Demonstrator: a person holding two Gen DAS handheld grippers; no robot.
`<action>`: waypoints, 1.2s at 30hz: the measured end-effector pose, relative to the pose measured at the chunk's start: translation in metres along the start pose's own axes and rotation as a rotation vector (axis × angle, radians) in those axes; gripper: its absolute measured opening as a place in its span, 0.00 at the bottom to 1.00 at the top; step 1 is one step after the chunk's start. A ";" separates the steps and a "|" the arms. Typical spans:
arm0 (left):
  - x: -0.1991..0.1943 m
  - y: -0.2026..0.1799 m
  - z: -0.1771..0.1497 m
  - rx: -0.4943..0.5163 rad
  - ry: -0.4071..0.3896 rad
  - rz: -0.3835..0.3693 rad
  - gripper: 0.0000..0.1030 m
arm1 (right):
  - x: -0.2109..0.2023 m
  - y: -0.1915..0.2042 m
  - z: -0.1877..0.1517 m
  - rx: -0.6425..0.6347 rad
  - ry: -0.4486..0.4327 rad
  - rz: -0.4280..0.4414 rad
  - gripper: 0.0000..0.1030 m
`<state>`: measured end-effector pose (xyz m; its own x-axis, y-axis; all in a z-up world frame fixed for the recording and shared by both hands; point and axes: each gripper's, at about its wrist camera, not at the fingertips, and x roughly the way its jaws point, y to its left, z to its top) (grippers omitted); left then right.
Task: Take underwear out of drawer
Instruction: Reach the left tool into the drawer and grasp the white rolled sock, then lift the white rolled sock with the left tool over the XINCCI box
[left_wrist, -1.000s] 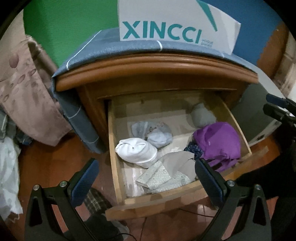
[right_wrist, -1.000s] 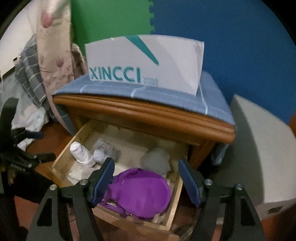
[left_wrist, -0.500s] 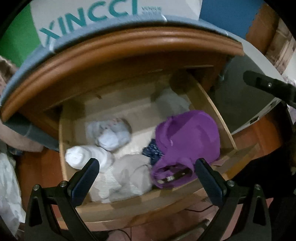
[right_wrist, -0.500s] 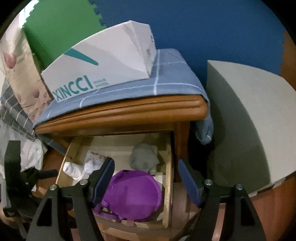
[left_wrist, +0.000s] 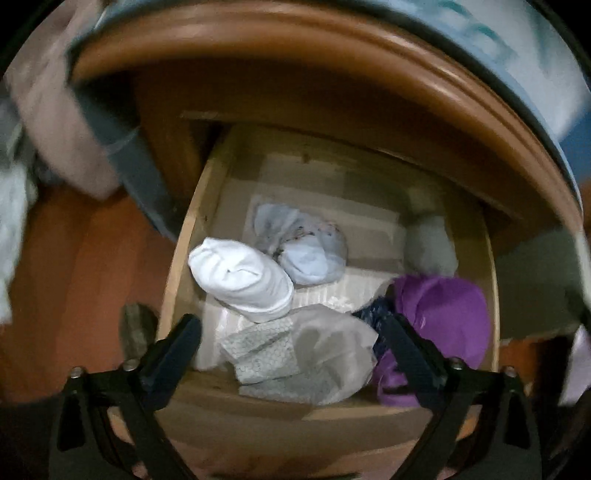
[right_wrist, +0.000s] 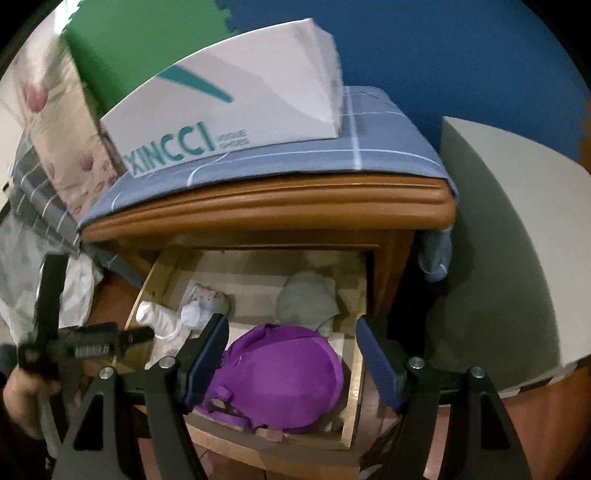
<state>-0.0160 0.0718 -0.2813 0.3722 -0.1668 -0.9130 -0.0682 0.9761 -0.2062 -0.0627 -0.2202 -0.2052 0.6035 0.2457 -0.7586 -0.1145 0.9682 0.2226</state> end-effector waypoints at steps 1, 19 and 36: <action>0.007 0.008 0.004 -0.061 0.026 -0.028 0.79 | 0.000 0.003 0.000 -0.015 -0.001 0.000 0.71; 0.066 0.035 0.028 -0.416 0.114 0.149 0.47 | 0.008 0.025 -0.002 -0.090 0.040 0.064 0.71; -0.055 0.011 0.019 -0.007 -0.150 0.084 0.26 | 0.027 0.036 -0.011 -0.141 0.098 0.017 0.71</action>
<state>-0.0199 0.0943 -0.2269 0.4990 -0.0620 -0.8644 -0.1106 0.9847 -0.1345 -0.0595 -0.1782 -0.2249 0.5213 0.2588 -0.8132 -0.2379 0.9592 0.1527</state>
